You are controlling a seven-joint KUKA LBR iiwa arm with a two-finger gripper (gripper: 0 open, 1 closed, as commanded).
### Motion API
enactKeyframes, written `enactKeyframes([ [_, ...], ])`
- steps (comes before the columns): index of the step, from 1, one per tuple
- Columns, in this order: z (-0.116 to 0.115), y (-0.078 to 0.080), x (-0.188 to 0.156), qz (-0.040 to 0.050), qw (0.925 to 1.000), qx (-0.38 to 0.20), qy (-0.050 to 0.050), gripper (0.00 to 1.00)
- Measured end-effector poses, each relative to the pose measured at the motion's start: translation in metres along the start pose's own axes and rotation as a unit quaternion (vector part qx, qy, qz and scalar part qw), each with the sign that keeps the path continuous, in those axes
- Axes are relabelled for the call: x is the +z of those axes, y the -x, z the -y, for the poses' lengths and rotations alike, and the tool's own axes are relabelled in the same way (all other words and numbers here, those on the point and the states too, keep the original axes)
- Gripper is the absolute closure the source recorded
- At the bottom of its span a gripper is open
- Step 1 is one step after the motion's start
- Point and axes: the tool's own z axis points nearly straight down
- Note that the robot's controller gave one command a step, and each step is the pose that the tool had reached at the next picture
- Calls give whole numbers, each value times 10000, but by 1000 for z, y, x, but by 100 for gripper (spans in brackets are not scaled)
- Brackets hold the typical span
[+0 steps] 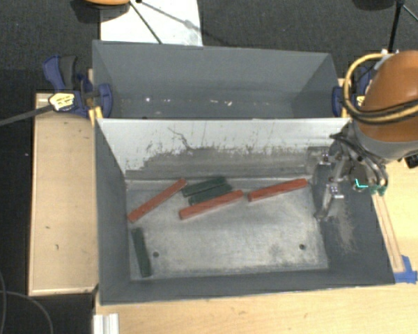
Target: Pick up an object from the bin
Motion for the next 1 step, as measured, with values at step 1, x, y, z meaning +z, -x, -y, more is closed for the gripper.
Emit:
enactKeyframes([
  [1, 0, 2, -5, 40, 10000, -12, -7, 0],
])
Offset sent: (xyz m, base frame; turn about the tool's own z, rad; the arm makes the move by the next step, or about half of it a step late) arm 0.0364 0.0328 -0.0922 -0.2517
